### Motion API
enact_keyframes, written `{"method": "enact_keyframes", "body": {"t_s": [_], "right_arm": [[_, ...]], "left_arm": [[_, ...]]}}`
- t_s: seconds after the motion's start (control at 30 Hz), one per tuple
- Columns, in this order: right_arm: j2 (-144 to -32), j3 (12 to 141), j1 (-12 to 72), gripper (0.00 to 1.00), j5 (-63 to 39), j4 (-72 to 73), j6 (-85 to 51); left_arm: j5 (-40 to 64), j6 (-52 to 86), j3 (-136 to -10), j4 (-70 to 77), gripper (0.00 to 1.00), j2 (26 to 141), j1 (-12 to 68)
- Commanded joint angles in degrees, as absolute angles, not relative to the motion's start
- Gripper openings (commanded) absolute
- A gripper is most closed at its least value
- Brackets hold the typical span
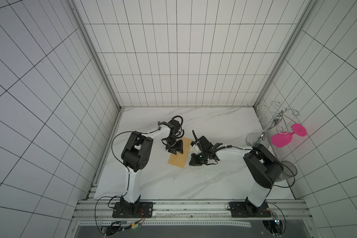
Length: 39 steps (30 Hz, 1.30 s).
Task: Fold the letter paper in half and place it into the envelope
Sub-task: Move the envelope to the center of the board.
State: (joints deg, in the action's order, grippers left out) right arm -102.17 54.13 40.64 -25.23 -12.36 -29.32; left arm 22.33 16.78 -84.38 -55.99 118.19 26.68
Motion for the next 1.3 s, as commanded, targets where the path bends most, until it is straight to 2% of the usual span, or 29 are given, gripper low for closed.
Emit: {"method": "enact_keyframes", "body": {"t_s": [0.0, 0.1, 0.33, 0.57, 0.8, 0.97, 1.27], "right_arm": [[-103.90, 54.59, 39.34, 0.00, -18.79, -22.07, -27.75], [-102.59, 57.10, 38.09, 0.00, -18.01, -25.17, -26.17], [-97.98, 61.53, 35.61, 0.15, -16.66, -30.51, -24.04], [-92.99, 64.38, 31.86, 0.42, -15.93, -32.78, -22.57], [-90.55, 65.40, 28.70, 0.61, -15.76, -34.03, -20.58], [-88.32, 64.60, 24.84, 0.68, -15.19, -34.26, -18.87], [-83.13, 64.21, 15.10, 0.74, -15.01, -35.95, -16.52]], "left_arm": [[16.87, 15.42, -83.97, -55.79, 0.48, 121.18, 25.24], [17.01, 15.78, -84.21, -55.82, 0.49, 120.03, 25.38], [16.13, 15.91, -84.38, -56.58, 0.52, 116.32, 25.40], [14.69, 16.26, -85.76, -58.30, 0.55, 113.63, 25.42], [13.05, 16.81, -89.17, -61.15, 0.56, 111.09, 25.63], [12.50, 18.25, -90.93, -61.43, 0.57, 107.50, 25.65], [8.42, 21.10, -88.35, -55.31, 0.57, 98.10, 24.99]]}}
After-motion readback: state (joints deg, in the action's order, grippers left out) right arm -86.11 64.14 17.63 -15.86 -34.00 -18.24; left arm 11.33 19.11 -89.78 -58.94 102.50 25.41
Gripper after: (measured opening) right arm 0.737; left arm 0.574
